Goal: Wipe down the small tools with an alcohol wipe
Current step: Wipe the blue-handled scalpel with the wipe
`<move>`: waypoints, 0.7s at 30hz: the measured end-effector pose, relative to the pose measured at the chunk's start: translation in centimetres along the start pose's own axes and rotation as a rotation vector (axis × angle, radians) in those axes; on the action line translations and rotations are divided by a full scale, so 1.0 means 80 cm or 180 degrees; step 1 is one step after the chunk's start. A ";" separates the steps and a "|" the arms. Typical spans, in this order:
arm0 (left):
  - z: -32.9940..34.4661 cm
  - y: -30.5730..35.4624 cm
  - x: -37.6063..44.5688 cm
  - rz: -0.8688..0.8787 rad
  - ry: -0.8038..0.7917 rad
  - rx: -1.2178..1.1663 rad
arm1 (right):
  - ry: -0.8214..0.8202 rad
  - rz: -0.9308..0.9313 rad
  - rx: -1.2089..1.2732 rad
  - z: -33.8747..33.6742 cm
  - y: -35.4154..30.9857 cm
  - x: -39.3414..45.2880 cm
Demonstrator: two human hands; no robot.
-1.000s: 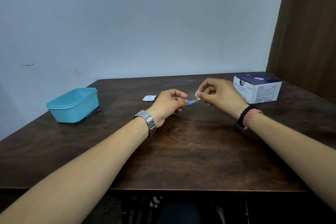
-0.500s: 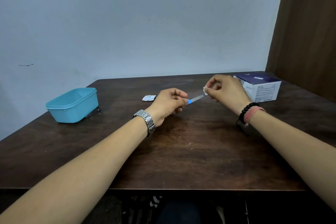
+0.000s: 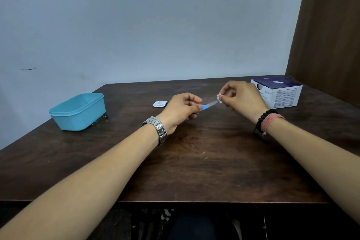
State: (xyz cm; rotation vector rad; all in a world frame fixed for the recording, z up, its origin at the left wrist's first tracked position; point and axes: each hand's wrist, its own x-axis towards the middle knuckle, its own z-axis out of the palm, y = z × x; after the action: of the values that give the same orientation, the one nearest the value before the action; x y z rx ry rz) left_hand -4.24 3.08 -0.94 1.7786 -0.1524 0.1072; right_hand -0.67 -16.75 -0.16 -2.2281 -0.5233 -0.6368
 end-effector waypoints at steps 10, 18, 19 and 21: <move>0.002 0.000 -0.002 0.0137 -0.0014 0.0009 | -0.0424 -0.0481 0.0151 0.019 -0.029 -0.012; 0.001 0.001 -0.001 0.0093 -0.0016 0.0006 | -0.0125 -0.0026 -0.0095 0.005 -0.002 -0.001; 0.001 0.001 -0.001 0.0081 0.0000 0.0004 | -0.0046 0.0026 -0.0113 0.003 0.000 0.001; 0.000 0.002 0.000 0.0062 0.0041 -0.0007 | 0.0070 0.0059 -0.0078 -0.003 0.001 0.001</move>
State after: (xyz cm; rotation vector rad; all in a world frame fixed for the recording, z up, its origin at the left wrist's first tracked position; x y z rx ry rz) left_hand -4.27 3.04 -0.81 1.7742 -0.1604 0.1326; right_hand -0.59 -16.95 -0.01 -2.2440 -0.4856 -0.6605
